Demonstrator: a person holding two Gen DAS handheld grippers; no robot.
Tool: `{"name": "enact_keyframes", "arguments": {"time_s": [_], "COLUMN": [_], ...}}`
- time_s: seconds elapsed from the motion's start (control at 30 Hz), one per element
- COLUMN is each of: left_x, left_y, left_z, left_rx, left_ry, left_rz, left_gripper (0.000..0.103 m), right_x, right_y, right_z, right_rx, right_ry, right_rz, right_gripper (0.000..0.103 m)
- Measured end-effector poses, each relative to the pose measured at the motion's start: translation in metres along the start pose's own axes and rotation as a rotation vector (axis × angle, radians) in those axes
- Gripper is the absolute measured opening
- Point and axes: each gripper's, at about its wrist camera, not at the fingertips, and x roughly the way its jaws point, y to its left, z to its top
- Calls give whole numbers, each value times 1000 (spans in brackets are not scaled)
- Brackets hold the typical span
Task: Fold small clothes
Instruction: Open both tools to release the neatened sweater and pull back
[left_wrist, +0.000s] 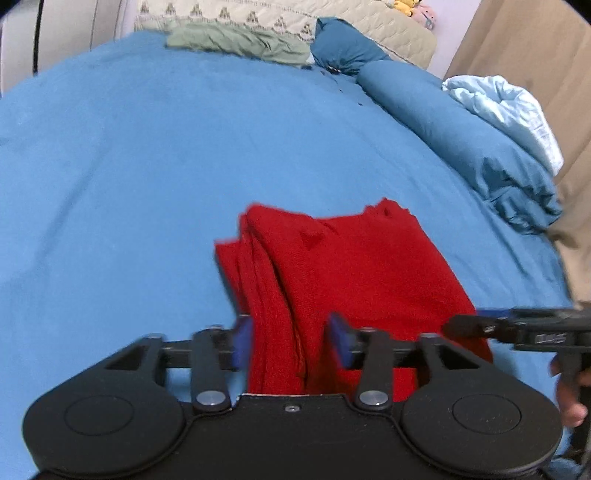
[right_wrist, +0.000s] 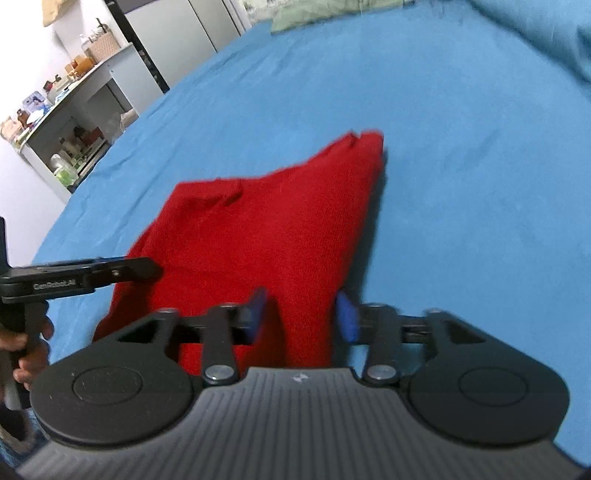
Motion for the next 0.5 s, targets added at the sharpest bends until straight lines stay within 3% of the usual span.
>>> {"name": "enact_keyframes", "arguments": {"time_s": [0.03,0.07,0.27,0.5], "left_x": [-3,-5,19,34], "left_y": [0,-1,3,4], "left_z": [0,0,-15,-25], "left_rx": [11,22,84,90], "left_ry": [-15,-28,-35,-32], "left_rz": [20,42,189,241], "left_gripper": [80,83,84,83], "right_x": [-4,-6,10,22], "right_y": [2,3,-7,-22], "right_z": [0,0,-4,-21], "right_rx": [-12,-23,-15,41], "right_ry": [-24,-41,-24,-30], "right_rz": [-16,-41,-168,-205], "right_gripper": [86,87,87,91]}}
